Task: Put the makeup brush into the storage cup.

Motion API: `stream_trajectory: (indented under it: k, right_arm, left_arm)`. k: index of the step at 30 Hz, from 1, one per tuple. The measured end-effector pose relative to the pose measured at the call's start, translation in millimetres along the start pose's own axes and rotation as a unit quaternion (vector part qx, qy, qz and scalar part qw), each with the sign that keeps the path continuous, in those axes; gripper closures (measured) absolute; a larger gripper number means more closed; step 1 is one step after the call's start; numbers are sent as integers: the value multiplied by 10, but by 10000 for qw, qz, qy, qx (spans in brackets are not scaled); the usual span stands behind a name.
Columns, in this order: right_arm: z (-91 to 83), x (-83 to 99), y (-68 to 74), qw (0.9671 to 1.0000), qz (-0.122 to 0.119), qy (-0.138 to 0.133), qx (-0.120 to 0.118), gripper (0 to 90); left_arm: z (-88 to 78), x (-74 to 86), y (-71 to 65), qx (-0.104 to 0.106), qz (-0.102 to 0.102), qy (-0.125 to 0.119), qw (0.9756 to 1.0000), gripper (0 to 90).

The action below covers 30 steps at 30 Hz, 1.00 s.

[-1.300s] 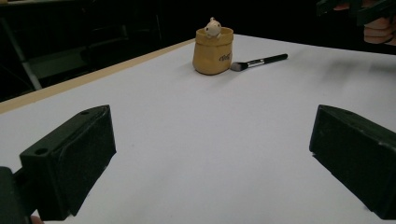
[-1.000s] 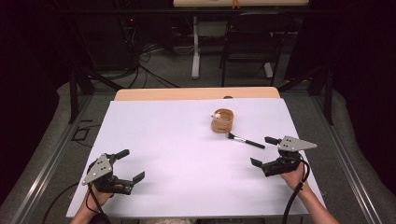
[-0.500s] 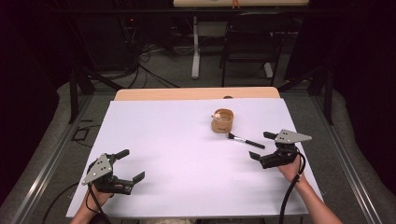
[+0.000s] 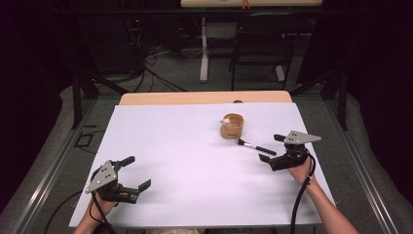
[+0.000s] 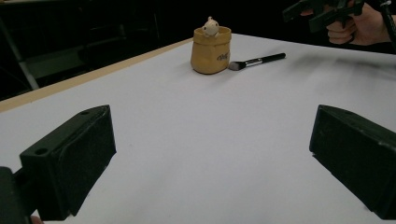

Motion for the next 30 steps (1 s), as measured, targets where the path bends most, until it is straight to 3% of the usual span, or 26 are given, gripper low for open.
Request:
stream_trajectory:
  k: [30]
  right_arm:
    - [222,-145,-150,9994,14,347,67,0]
  left_arm:
    - [-7,-3,-5,-11,-12,-3,10000,3]
Point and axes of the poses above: each handheld gripper's, and its own axes: z roughly forward along the jaws, x roughly out of its underside, y roughly to its left, the point moved 4 cm from there along z, roughly forward along the jaws, and after that the axes turned 15 degrees about y, right-handed, at the moved point
